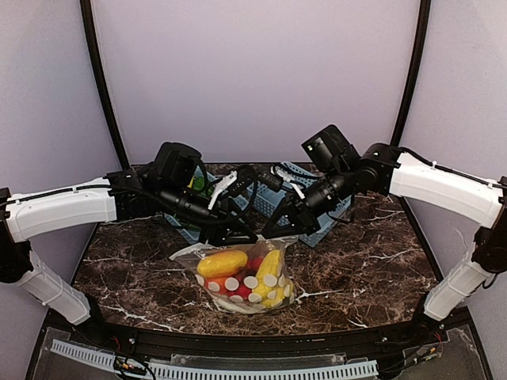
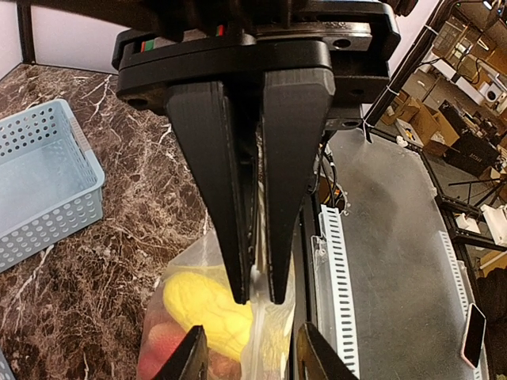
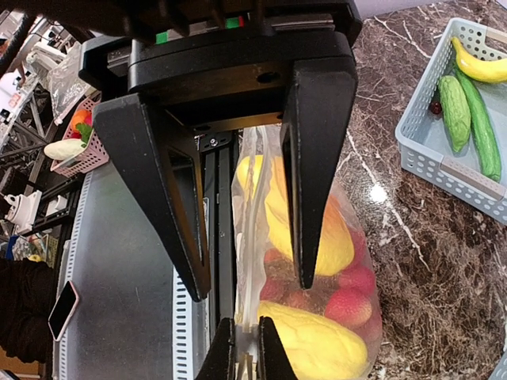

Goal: Place the food in the zip-top bag and seal the zipper
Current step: Zip the zipper on the zipper food storage bag.

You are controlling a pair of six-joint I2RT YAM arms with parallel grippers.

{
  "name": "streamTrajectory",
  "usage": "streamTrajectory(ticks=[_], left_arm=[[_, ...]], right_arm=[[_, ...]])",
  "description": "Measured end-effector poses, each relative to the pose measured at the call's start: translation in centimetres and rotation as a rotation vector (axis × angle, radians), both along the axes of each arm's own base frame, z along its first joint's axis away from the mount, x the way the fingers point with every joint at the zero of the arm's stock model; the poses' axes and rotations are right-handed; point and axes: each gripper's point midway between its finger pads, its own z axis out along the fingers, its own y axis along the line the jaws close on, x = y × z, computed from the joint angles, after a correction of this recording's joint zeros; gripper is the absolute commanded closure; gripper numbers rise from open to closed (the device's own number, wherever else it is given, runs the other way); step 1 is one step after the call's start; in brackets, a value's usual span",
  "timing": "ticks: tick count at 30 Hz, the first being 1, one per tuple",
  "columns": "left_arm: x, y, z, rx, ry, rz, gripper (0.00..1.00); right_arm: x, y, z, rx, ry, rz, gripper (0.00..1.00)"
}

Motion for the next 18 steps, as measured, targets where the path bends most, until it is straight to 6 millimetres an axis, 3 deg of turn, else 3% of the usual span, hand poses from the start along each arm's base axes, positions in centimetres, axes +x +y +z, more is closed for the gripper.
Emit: streamTrajectory(ticks=[7,11,14,18], left_arm=[[0.2,-0.3,-0.4,-0.028,0.008,0.011,0.43],[0.1,-0.1,-1.7,-0.031,0.046,0.031,0.41],[-0.1,-0.1,-2.1,-0.029,0.074,0.037,0.42],[0.1,-0.4,-1.6,-0.053,0.078,0.039,0.55]], right_arm=[[0.2,0.0,0.0,-0.004,0.000,-0.011,1.00],[0.3,0.2,0.1,0.010,-0.010,-0.016,1.00],[0.3,0.2,0.1,0.016,-0.011,-0.019,1.00],[0.3,0.2,0.2,0.022,-0.013,-0.022,1.00]])
